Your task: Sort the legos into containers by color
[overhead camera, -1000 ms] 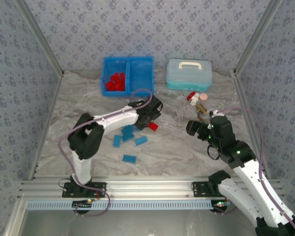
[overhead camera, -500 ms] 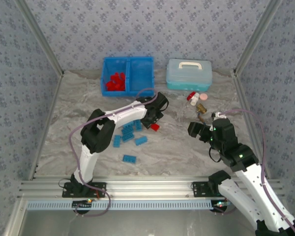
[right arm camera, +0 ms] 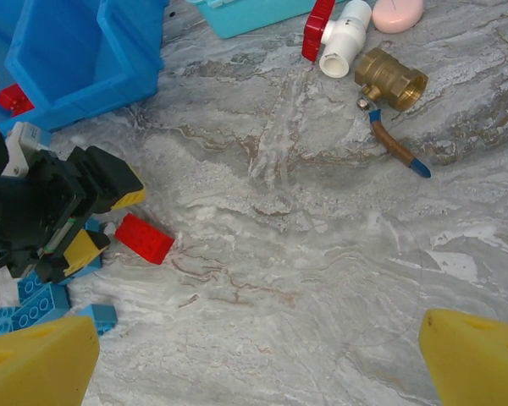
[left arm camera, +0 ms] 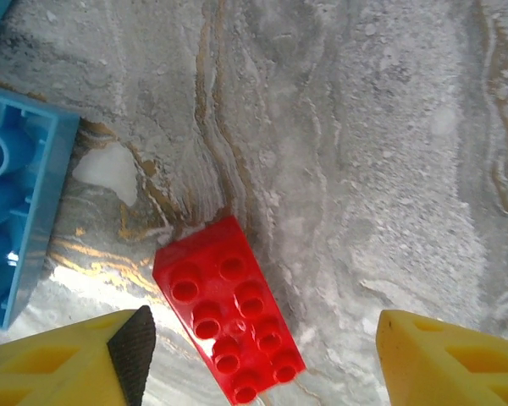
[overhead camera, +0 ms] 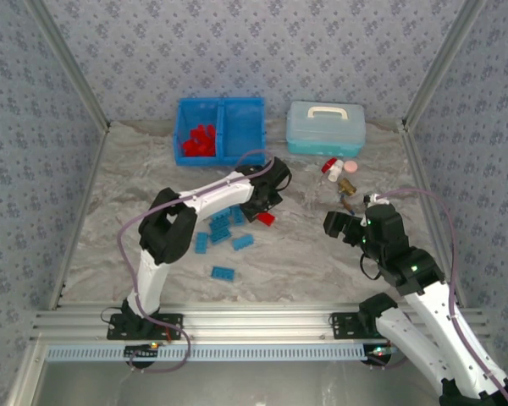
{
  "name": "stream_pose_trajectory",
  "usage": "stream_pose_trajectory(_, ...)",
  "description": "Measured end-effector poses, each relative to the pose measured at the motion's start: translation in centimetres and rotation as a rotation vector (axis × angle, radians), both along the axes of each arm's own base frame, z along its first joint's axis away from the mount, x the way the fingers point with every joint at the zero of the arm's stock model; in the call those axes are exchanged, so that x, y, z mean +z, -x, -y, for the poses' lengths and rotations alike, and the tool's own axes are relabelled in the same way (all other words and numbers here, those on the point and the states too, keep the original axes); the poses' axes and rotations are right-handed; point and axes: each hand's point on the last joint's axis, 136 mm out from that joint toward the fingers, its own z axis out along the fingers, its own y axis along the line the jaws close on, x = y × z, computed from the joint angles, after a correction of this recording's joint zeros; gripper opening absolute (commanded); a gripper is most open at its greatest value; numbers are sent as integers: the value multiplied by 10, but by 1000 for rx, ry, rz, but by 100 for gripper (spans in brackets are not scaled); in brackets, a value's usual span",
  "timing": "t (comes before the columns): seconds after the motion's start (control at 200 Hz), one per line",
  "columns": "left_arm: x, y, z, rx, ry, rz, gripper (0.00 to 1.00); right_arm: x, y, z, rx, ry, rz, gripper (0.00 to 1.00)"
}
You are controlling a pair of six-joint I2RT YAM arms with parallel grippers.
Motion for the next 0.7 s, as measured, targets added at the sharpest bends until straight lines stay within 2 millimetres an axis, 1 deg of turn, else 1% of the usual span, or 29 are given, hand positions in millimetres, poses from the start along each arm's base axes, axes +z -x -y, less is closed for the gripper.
stream_pose_trajectory(0.08,8,7,3,6,21,8,76,0,0,0,0,0,0,100)
stream_pose_trajectory(0.145,11,11,6,15,35,11,78,0,0,0,0,-1,2,100)
stream_pose_trajectory(0.22,9,13,11,25,59,-1,78,1,1,0,0,-2,4,100)
stream_pose_trajectory(0.305,1,13,14,44,77,-25,77,1,3,1,0,-1,2,100)
stream_pose_trajectory(0.42,-18,13,15,64,71,-63,70,2,6,4,-2,4,7,100)
stream_pose_trajectory(0.545,-39,16,10,81,33,-102,61,4,8,6,-5,7,18,100)
stream_pose_trajectory(0.7,-38,17,9,83,21,-113,46,4,8,7,-11,10,20,100)
